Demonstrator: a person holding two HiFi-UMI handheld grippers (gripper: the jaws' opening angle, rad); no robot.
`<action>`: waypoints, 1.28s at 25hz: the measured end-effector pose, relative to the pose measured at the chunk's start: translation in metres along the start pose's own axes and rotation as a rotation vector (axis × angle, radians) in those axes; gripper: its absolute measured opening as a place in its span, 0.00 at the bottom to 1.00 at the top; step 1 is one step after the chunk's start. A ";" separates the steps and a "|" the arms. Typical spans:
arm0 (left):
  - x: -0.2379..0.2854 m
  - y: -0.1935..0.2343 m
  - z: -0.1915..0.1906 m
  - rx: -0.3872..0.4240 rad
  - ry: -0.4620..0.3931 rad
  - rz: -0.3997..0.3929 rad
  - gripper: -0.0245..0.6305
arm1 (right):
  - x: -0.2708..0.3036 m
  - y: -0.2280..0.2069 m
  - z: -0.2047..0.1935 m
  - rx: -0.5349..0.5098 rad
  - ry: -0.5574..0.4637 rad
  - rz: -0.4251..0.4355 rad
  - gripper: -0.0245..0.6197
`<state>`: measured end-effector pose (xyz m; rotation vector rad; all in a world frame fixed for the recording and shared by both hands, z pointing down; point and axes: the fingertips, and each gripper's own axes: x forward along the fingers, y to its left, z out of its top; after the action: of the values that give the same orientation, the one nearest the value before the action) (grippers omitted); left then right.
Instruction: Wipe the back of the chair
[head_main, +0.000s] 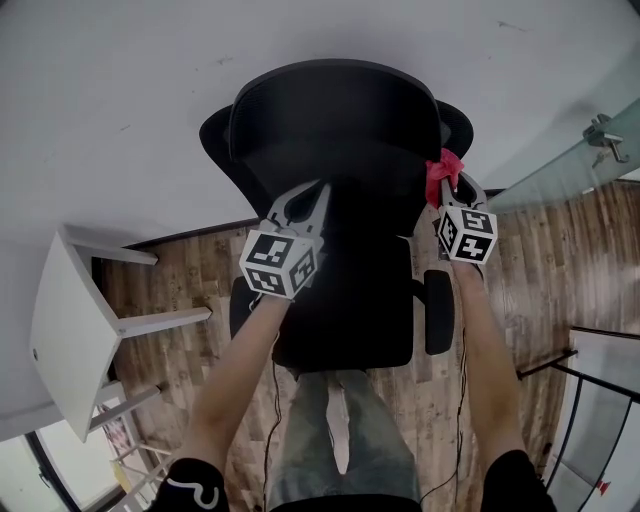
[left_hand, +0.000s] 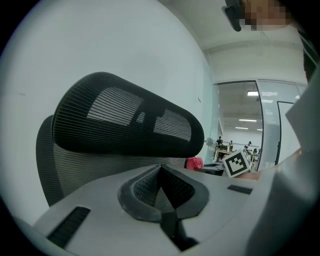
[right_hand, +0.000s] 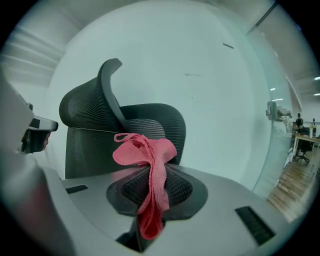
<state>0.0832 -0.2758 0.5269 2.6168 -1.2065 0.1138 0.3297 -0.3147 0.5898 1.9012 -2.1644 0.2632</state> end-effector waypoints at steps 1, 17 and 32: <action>0.003 -0.003 -0.001 0.002 0.002 -0.002 0.07 | -0.002 -0.008 -0.001 0.008 -0.002 -0.009 0.17; -0.005 -0.005 -0.022 0.035 0.041 0.002 0.07 | -0.025 0.011 -0.013 0.044 -0.048 0.032 0.17; -0.132 0.141 -0.029 -0.002 0.046 0.118 0.07 | 0.017 0.261 -0.004 -0.007 -0.024 0.284 0.17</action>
<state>-0.1090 -0.2586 0.5595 2.5257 -1.3445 0.1930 0.0689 -0.2947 0.6058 1.5966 -2.4460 0.2848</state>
